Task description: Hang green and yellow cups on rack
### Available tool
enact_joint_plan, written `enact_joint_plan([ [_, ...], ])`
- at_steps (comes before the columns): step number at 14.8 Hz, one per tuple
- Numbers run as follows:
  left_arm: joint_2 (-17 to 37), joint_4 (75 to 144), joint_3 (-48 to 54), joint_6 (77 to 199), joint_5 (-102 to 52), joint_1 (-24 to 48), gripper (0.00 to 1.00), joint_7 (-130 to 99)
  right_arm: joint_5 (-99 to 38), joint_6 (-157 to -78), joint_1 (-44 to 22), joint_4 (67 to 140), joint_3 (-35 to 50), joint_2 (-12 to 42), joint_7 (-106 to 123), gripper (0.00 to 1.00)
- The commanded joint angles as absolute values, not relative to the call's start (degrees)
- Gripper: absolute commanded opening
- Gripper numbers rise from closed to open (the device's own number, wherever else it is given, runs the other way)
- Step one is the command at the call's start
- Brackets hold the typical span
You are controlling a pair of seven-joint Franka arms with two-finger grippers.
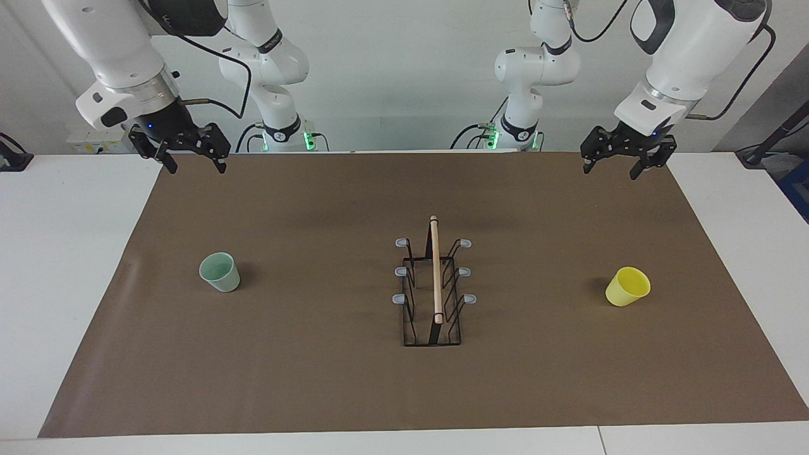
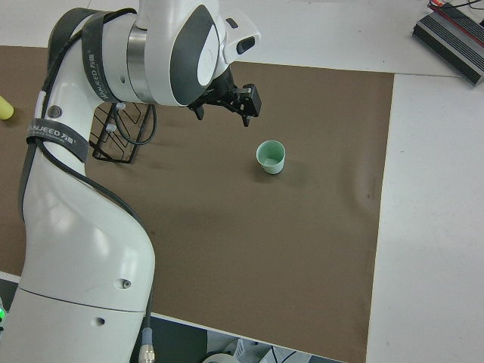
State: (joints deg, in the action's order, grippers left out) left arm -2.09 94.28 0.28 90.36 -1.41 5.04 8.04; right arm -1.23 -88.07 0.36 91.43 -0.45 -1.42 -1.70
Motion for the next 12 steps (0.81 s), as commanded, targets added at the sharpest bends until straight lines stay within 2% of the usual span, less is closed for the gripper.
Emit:
enact_joint_plan([
  [1, -3.7, 96.1, 0.8, 91.2, -0.5, 4.4, 1.0, 7.6, -1.5, -88.6, 0.5, 91.8, -0.3, -1.7, -1.1, 1.0],
  [7, -3.5, 95.9, 0.3, 92.1, -0.5, 4.3, 1.0, 7.6, -1.5, -88.4, 0.7, 92.5, -0.3, -1.8, -1.1, 1.0],
  [12, -3.1, 95.4, 0.1, 93.2, -0.6, 4.4, 1.0, 7.6, -2.1, -90.2, 1.8, 95.8, -0.4, -3.3, 1.0, 1.0],
])
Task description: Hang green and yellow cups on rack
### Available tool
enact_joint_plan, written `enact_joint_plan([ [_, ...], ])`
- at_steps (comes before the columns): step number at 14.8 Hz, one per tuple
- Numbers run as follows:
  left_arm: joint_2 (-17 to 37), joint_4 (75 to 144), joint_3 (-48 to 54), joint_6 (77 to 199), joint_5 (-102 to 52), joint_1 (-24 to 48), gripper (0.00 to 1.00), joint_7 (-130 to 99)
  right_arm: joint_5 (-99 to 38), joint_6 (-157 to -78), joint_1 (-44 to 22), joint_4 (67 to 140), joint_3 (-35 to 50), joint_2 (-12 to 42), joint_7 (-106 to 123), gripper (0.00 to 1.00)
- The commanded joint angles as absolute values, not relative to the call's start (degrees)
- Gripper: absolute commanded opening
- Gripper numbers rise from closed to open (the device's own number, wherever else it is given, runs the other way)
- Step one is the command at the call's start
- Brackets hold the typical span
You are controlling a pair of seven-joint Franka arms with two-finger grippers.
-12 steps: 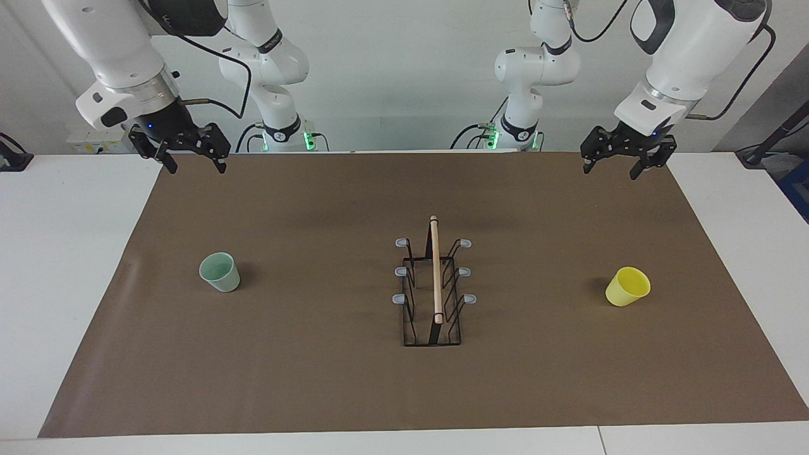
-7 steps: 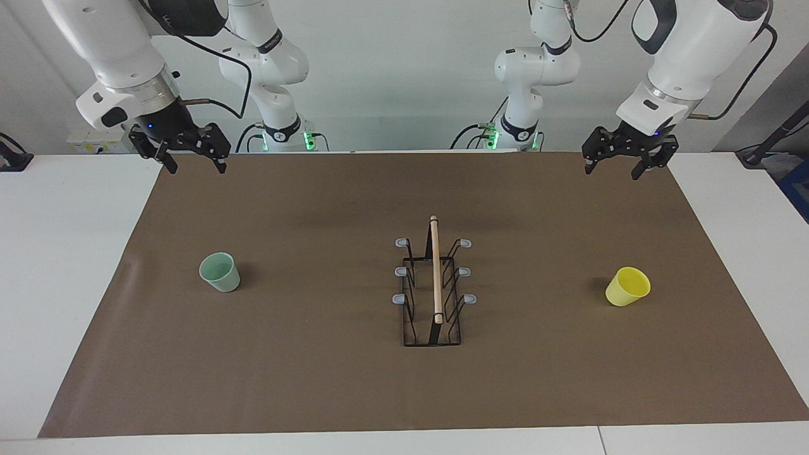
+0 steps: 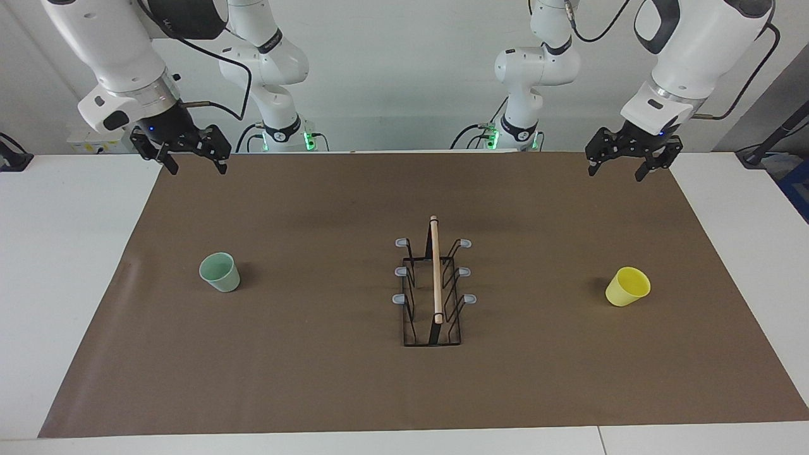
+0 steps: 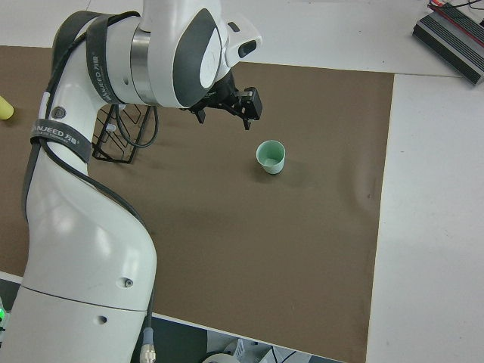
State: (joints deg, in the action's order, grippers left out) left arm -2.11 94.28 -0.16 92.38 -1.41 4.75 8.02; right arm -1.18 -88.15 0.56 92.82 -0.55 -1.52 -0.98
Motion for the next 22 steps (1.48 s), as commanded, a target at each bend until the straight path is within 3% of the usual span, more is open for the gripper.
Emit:
enact_joint_plan([
  [1, -3.0, 95.2, -0.1, 93.0, -0.8, 4.6, 1.0, 7.6, -2.5, -91.3, 2.5, 96.4, -0.4, -3.4, 1.0, 1.0],
  [9, -3.3, 95.4, -1.5, 93.0, -0.9, 5.8, 1.0, 7.6, -10.0, -98.4, 11.2, 101.0, -0.5, -3.1, 3.0, 1.0],
  [22, -3.3, 95.7, -1.6, 92.5, -1.0, 5.9, 1.0, 6.2, 1.8, -97.1, 3.3, 104.3, 0.0, -3.3, 3.2, 1.0],
])
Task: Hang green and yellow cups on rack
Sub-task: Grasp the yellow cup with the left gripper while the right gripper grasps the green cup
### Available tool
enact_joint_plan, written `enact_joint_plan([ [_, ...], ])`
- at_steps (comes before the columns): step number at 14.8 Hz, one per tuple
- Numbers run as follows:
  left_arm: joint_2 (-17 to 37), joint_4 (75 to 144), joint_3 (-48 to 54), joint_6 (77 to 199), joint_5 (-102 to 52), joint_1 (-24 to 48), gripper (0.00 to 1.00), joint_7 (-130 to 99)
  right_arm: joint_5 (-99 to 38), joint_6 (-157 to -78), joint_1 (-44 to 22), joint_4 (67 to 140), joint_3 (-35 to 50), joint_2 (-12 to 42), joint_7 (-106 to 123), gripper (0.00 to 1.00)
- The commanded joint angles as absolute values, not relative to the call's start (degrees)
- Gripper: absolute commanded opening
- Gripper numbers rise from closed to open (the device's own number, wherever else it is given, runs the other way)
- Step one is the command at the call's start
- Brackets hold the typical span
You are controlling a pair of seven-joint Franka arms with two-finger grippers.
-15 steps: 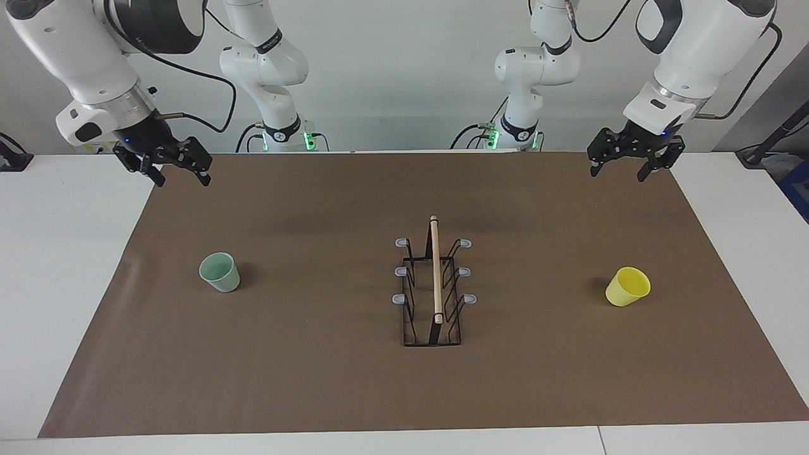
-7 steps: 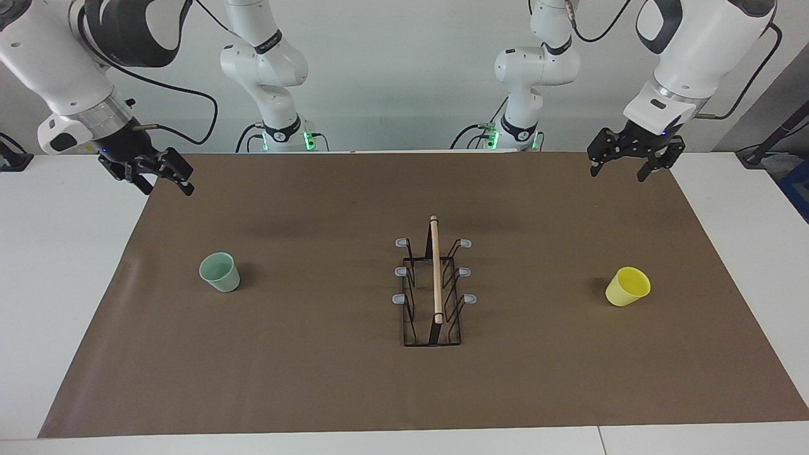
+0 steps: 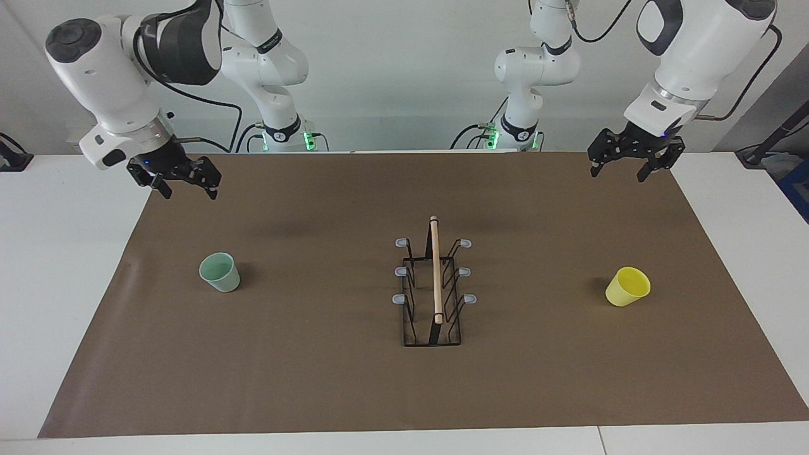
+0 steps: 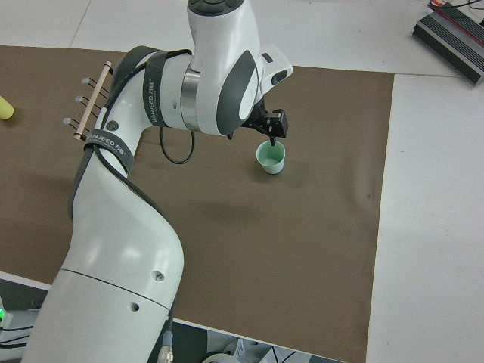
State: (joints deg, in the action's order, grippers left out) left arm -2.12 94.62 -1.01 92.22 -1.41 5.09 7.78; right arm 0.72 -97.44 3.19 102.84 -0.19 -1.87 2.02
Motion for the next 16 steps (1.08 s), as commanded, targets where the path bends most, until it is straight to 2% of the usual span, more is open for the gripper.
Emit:
enact_joint_plan([
  [1, -2.8, 95.0, -1.6, 92.1, -1.1, 5.9, 1.0, 5.6, 1.8, -97.2, 3.3, 104.3, 0.0, -3.3, 3.3, 1.0],
  [5, 1.4, 90.5, -1.7, 91.2, -1.1, 5.7, 1.0, 5.6, 1.9, -96.7, 2.2, 104.8, 0.1, -3.3, 5.4, 1.0],
  [11, 17.5, 76.0, -7.1, 90.7, -3.7, 6.2, 1.0, 5.6, 3.2, -96.6, 1.7, 105.2, 0.1, -2.2, 8.4, 1.0],
  [13, 22.2, 74.5, -7.6, 95.2, -3.9, 6.2, 1.0, 5.5, 6.3, -96.5, -0.2, 104.2, 0.1, 0.3, 8.5, 1.0],
  [16, 28.3, 72.9, -11.1, 101.1, -6.0, 6.6, 1.0, 5.3, 13.2, -96.2, -4.0, 99.3, 0.2, 7.3, 8.5, 1.0],
])
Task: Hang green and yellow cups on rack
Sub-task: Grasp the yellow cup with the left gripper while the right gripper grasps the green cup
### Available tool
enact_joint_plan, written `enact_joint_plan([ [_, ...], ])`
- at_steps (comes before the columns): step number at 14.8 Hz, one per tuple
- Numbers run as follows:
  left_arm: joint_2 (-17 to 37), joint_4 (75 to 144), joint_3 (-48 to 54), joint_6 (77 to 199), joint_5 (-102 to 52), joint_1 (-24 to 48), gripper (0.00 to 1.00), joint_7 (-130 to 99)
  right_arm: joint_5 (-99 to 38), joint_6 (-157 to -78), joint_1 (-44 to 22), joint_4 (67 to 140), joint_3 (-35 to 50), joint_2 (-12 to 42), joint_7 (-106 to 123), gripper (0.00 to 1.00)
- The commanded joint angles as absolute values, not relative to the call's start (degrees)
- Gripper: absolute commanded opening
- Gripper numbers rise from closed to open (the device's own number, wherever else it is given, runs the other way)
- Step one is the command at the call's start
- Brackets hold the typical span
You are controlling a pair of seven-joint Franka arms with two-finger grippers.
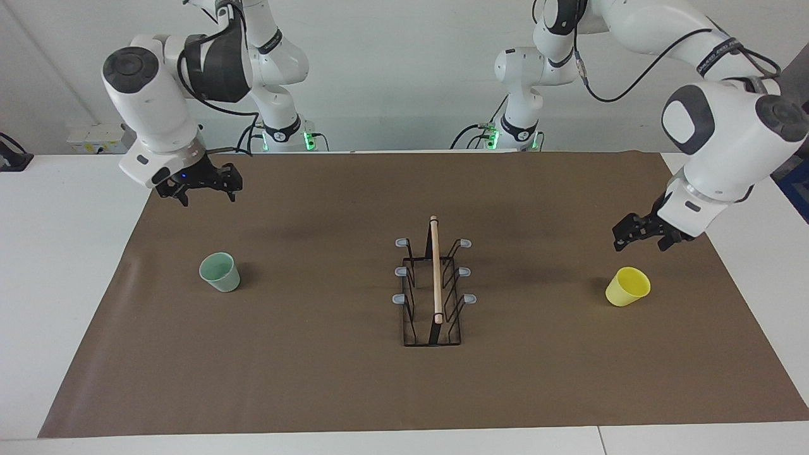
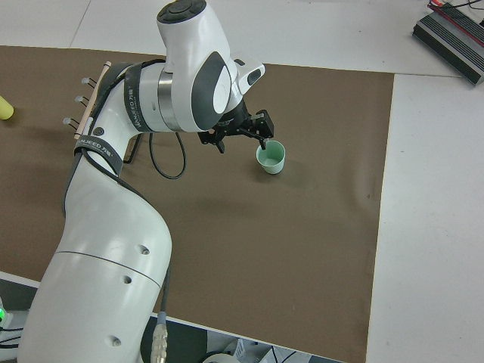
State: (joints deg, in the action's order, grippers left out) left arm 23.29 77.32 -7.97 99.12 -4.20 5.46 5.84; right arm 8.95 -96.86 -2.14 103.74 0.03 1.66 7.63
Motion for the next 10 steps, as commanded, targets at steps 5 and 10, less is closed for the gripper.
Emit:
enact_joint_plan([
  [5, 36.5, 69.5, -19.1, 103.3, -19.0, 6.1, 1.0, -2.1, 23.6, -99.0, -8.9, 99.2, 0.4, 13.4, 14.3, 1.0],
  [10, 40.9, 68.9, -23.2, 104.3, -25.7, 4.2, 1.0, -13.1, 37.0, -102.7, -12.2, 104.2, 0.4, 14.7, 25.0, 1.0],
])
